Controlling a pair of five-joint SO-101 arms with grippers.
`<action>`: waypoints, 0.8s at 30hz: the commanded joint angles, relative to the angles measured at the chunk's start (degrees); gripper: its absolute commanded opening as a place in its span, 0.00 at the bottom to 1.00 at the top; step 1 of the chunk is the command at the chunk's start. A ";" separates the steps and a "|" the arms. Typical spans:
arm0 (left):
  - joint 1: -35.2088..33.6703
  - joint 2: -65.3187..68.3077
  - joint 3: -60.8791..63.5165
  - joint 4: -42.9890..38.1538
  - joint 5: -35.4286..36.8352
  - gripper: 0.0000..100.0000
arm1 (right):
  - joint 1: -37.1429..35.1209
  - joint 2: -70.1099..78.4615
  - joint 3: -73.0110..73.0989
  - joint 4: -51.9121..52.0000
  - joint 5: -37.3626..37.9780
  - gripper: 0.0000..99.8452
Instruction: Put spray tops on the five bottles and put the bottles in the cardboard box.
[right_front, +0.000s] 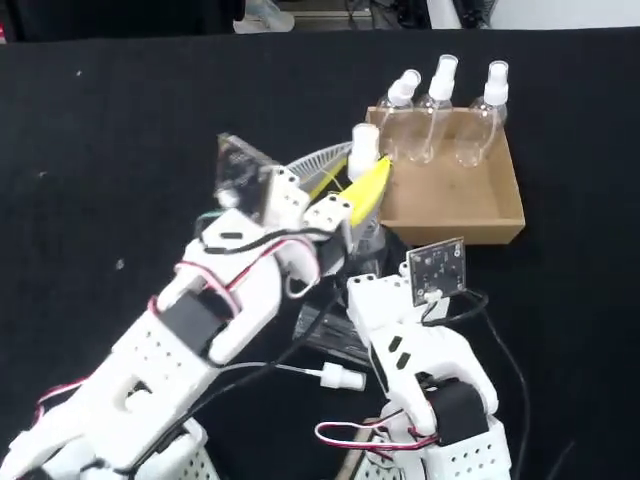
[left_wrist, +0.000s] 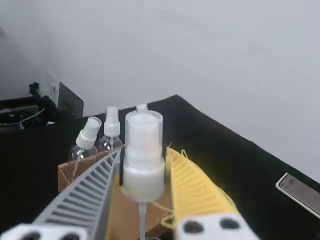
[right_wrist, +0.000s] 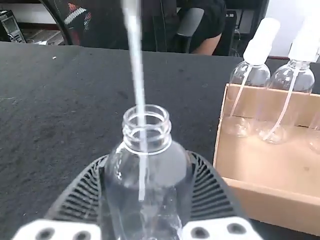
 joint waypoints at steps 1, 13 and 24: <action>2.68 3.34 -4.35 -0.09 0.18 0.05 | 1.05 -4.97 -2.95 -2.11 -0.44 0.01; 1.54 -6.07 -3.82 11.43 0.18 0.19 | 1.05 -4.97 -0.31 -3.78 -0.53 0.01; -13.41 -19.69 -1.80 21.36 0.18 0.19 | 1.41 -4.97 0.75 -3.60 -0.62 0.01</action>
